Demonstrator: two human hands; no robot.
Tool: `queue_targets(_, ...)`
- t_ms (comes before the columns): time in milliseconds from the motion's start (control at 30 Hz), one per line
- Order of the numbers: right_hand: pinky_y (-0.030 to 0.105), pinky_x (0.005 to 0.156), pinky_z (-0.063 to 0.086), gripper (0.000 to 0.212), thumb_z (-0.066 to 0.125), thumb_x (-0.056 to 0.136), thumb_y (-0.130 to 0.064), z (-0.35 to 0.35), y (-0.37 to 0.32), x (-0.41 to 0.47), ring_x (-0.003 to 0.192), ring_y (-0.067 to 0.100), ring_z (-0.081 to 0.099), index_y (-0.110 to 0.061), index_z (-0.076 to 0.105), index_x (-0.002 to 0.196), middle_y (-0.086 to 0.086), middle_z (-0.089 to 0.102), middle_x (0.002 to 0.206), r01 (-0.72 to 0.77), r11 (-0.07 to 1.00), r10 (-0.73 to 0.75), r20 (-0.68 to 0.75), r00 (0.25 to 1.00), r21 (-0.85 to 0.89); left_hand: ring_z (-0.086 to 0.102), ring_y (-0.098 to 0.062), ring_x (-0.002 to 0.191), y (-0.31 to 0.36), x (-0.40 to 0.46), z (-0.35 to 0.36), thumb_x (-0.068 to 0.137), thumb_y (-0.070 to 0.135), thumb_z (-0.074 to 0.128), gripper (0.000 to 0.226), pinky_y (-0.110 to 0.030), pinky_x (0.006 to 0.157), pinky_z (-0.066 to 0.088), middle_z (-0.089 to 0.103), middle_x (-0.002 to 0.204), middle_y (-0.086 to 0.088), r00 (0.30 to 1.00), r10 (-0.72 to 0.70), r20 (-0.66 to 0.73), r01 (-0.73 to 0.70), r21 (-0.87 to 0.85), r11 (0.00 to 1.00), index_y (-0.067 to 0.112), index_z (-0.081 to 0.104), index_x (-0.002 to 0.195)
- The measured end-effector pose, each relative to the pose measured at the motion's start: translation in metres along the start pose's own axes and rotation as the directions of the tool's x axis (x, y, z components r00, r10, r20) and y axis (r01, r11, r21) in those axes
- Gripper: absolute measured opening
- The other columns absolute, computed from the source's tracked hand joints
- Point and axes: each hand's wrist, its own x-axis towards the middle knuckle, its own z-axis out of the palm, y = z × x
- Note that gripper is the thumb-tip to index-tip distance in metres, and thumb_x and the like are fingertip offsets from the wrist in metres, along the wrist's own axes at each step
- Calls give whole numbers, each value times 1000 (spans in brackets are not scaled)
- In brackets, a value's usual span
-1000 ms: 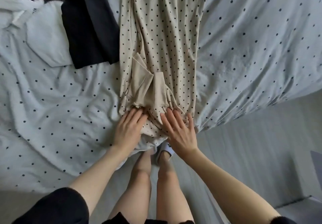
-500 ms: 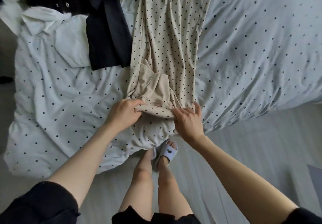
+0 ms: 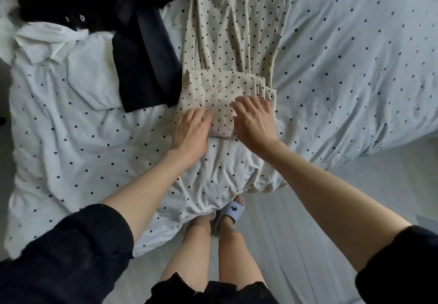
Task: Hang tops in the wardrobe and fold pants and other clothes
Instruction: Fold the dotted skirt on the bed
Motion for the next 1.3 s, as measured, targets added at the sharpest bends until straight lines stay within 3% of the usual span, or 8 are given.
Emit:
queue_targets(100,41,109,23,59,52,92,-37,30,1,-20,138,23,28,-21,30,145,4,30,151,-29,998,40,229,973,-51,-5,-23,145,-19,2,26,85,1,51,80,-44,117,3,-3,158,-6,993,26,117,-37,95,995,24,11,150)
queue_targets(200,46,114,16,83,57,89,-44,45,10,-20,144,24,11,-24,6,151,5,7,158,-42,988,94,358,929,-151,-13,-22,145,-35,19,33,86,10,58,89,-48,117,-5,-16,157,-7,988,75,133,-104,223,969,29,-1,150)
queue_targets(500,48,115,11,42,44,89,-4,49,12,10,122,26,49,-8,49,130,7,56,127,-39,971,64,100,993,-234,53,-25,122,-36,36,24,86,-3,48,33,-37,103,35,56,130,-15,968,170,-184,-149,120,981,4,60,116)
queue_targets(600,40,115,2,38,45,88,-8,46,13,13,117,23,54,-14,54,125,2,63,117,-88,988,108,163,981,-127,49,-22,123,-43,41,18,88,-1,48,40,-30,105,23,53,135,-9,992,119,-30,-119,21,993,9,51,127)
queue_targets(733,35,107,15,32,46,90,-11,30,6,-2,106,25,60,-16,58,119,2,68,109,-99,994,105,234,967,-36,60,-28,104,-49,36,-1,84,7,59,43,-35,95,40,65,117,-8,981,95,167,-98,8,995,16,54,126)
queue_targets(900,37,103,32,30,47,95,-19,-5,4,-24,89,25,64,-21,60,122,4,71,92,-112,992,88,327,941,55,56,-30,105,-37,39,-39,81,9,53,48,-34,83,46,61,114,-9,834,79,546,-75,-28,997,29,55,125)
queue_targets(1033,30,67,40,14,54,91,-18,-39,14,-15,83,31,61,-12,62,101,10,66,86,-140,984,66,493,868,113,56,-23,89,-26,52,-72,76,8,58,39,-37,77,50,60,96,-3,733,122,669,-84,-88,993,22,61,113)
queue_targets(1300,37,67,48,24,51,95,-25,-91,52,62,64,27,53,-8,59,81,11,60,70,-109,988,72,299,951,109,55,-26,101,-29,99,-117,83,4,51,43,-36,81,44,57,117,-5,922,-82,379,156,-168,973,24,54,121)
